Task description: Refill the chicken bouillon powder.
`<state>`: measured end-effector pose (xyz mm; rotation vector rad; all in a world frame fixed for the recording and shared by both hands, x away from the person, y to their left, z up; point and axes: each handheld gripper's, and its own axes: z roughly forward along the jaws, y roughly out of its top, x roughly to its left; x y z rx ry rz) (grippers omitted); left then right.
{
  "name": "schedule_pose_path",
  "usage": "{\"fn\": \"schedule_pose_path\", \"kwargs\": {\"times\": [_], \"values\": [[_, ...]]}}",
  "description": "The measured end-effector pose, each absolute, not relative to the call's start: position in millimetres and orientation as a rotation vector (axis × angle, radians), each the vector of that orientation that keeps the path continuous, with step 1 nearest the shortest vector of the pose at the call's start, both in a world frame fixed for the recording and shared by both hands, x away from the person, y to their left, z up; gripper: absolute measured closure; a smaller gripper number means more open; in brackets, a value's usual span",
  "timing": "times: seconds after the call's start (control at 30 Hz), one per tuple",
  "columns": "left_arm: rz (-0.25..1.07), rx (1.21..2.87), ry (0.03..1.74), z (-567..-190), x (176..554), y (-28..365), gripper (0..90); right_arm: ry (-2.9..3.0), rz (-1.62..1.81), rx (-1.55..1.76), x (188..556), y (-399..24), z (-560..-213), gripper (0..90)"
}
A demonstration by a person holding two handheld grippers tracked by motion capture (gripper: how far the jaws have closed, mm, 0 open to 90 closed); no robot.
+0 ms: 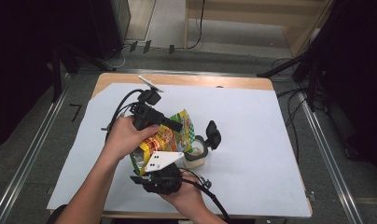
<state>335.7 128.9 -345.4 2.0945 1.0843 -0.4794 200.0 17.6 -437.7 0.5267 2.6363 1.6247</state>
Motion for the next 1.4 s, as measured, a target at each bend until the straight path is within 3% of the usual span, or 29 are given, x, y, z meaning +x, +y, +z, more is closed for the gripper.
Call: {"fn": "schedule_pose_path", "kwargs": {"times": [1.4], "values": [[-0.481,2.066,1.087,-343.9,337.3,131.0,70.8,2.62,1.648,0.541,201.0,13.5,-434.4,77.2]]}}
